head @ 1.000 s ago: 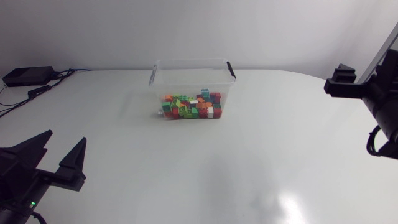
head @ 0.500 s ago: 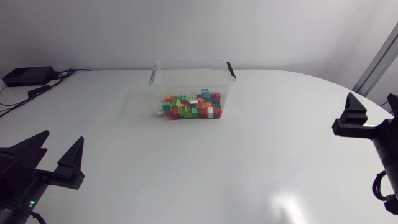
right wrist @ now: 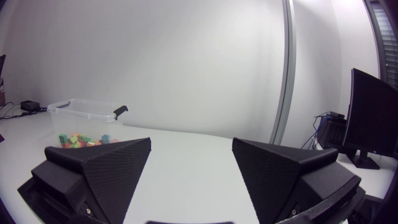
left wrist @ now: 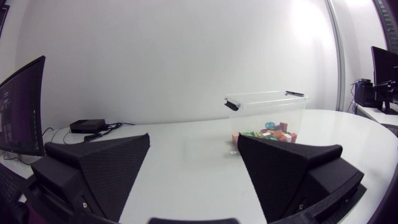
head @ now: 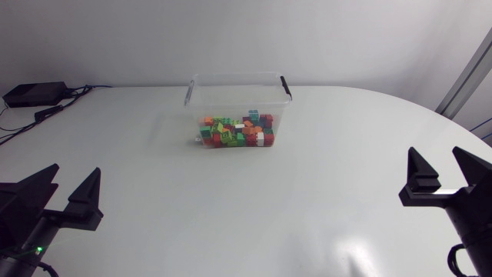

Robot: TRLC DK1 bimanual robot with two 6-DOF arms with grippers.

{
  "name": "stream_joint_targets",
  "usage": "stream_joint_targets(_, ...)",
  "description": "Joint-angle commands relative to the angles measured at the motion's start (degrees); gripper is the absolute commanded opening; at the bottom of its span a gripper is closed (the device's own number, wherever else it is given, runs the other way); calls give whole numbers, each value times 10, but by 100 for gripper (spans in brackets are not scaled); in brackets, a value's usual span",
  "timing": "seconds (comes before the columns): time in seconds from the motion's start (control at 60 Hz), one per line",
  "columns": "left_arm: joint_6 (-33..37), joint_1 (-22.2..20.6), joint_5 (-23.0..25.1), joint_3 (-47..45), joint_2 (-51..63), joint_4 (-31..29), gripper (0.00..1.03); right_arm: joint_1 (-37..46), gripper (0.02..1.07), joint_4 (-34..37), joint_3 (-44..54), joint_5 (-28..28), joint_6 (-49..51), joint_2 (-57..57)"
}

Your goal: Place the duplo bricks in the container

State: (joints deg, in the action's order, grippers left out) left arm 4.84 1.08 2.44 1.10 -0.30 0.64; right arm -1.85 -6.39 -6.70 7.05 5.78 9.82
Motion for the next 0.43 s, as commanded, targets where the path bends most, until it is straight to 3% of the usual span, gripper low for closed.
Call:
stream_joint_targets(0.0, -22, -5, -8, -11, 1, -2, 98, 7, 96, 18, 26, -16, -24, -26)
stream_joint_targets(0.217, -47, -11, -24, -11, 3, -6, 98, 18, 97, 62, 66, -69, -57, -96)
stream_joint_targets(0.417, -48, -11, -24, -11, 3, -6, 98, 18, 102, 64, 67, -70, -58, -98)
